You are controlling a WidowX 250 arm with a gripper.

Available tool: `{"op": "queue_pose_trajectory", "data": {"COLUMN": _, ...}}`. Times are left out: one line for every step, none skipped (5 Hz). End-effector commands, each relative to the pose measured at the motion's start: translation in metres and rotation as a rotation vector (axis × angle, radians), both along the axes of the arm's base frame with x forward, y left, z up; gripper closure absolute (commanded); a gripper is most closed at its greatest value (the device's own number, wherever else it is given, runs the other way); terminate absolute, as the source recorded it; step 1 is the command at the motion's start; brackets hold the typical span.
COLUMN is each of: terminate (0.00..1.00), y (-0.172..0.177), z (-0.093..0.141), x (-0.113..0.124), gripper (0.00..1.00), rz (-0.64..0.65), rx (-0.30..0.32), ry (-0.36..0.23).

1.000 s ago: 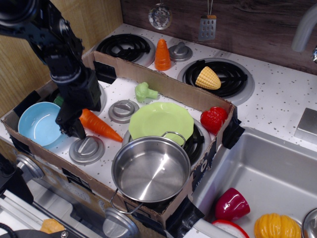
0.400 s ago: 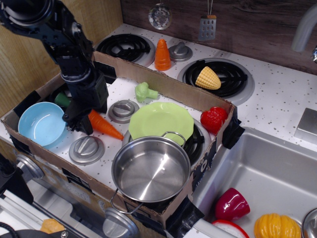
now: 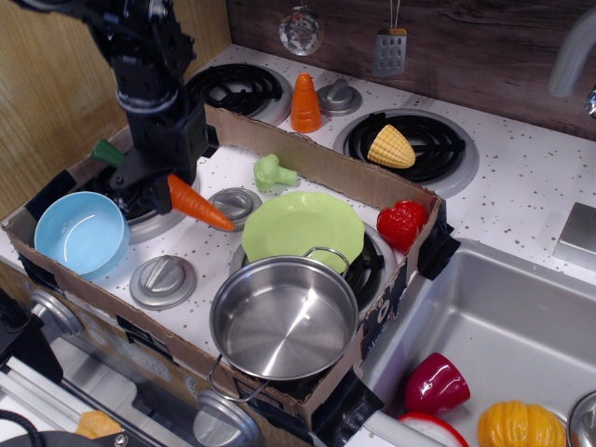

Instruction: Put carrot on plate

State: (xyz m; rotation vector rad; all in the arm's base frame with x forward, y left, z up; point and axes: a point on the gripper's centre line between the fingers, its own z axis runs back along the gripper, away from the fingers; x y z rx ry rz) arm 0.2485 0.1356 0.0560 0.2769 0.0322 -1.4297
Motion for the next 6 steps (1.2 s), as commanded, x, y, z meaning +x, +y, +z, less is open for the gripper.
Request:
{"op": "queue_pose_trajectory", "data": {"terminate": 0.00, "y": -0.005, "z": 0.062, "x": 0.019, "gripper": 1.00, "rz": 0.050, "rx": 0.071, "ry": -0.038}}
{"op": "queue_pose_trajectory", "data": {"terminate": 0.00, "y": -0.027, "z": 0.075, "x": 0.020, "gripper": 1.00, "rz": 0.127, "rx": -0.002, "ry": -0.061}}
{"op": "queue_pose_trajectory", "data": {"terminate": 0.00, "y": -0.057, "z": 0.066, "x": 0.020, "gripper": 1.00, "rz": 0.206, "rx": -0.099, "ry": -0.116}}
{"op": "queue_pose_trajectory", "data": {"terminate": 0.00, "y": -0.077, "z": 0.040, "x": 0.022, "gripper": 1.00, "rz": 0.226, "rx": -0.209, "ry": -0.141}}
{"op": "queue_pose_trajectory", "data": {"terminate": 0.00, "y": -0.097, "z": 0.022, "x": 0.034, "gripper": 1.00, "rz": 0.198, "rx": -0.296, "ry": -0.123}}
{"op": "queue_pose_trajectory", "data": {"terminate": 0.00, "y": -0.118, "z": 0.007, "x": 0.052, "gripper": 1.00, "rz": 0.176, "rx": -0.363, "ry": -0.126}}
